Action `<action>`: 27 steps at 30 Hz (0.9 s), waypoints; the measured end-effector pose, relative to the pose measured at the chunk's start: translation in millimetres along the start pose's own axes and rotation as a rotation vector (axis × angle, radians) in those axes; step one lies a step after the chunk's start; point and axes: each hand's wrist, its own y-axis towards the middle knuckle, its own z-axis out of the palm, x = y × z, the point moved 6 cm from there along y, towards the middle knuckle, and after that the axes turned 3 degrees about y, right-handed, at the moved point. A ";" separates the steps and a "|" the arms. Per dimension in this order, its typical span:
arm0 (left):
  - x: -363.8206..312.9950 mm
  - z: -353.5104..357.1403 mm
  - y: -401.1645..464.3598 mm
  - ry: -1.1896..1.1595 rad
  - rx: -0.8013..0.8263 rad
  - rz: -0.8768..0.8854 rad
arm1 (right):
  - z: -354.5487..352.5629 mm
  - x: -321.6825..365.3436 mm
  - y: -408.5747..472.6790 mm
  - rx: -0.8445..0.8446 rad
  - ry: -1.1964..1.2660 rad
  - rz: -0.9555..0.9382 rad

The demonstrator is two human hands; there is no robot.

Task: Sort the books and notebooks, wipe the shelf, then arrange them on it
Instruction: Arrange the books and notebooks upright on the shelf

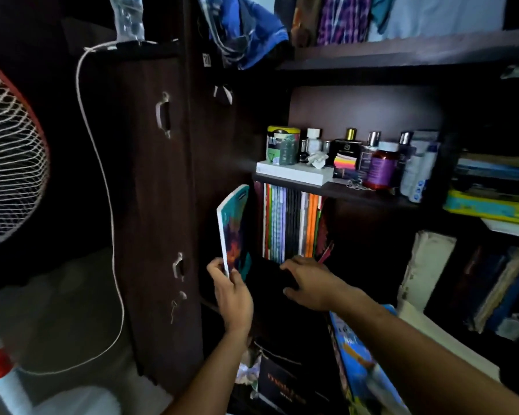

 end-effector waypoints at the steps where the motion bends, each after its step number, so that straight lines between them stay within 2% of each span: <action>1: 6.7 2.6 8.8 0.024 0.010 0.015 | 1.8 -1.1 14.6 0.002 -0.031 -0.019; 5: 34.7 12.9 33.0 0.188 0.034 0.044 | 13.3 1.3 71.5 0.025 -0.293 -0.101; 8: 37.9 17.6 31.7 0.294 0.043 0.062 | 6.3 8.1 99.0 -0.067 -0.522 -0.178; 12: 37.9 21.0 25.5 0.336 0.041 0.107 | -0.9 10.5 123.1 -0.073 -0.749 -0.227; 21: 27.4 29.9 21.5 0.443 0.096 0.156 | 7.4 -11.8 138.3 -0.159 -0.857 -0.202; 27: 29.1 30.2 17.6 0.460 0.112 0.152 | 13.4 -17.8 133.8 -0.117 -0.991 -0.167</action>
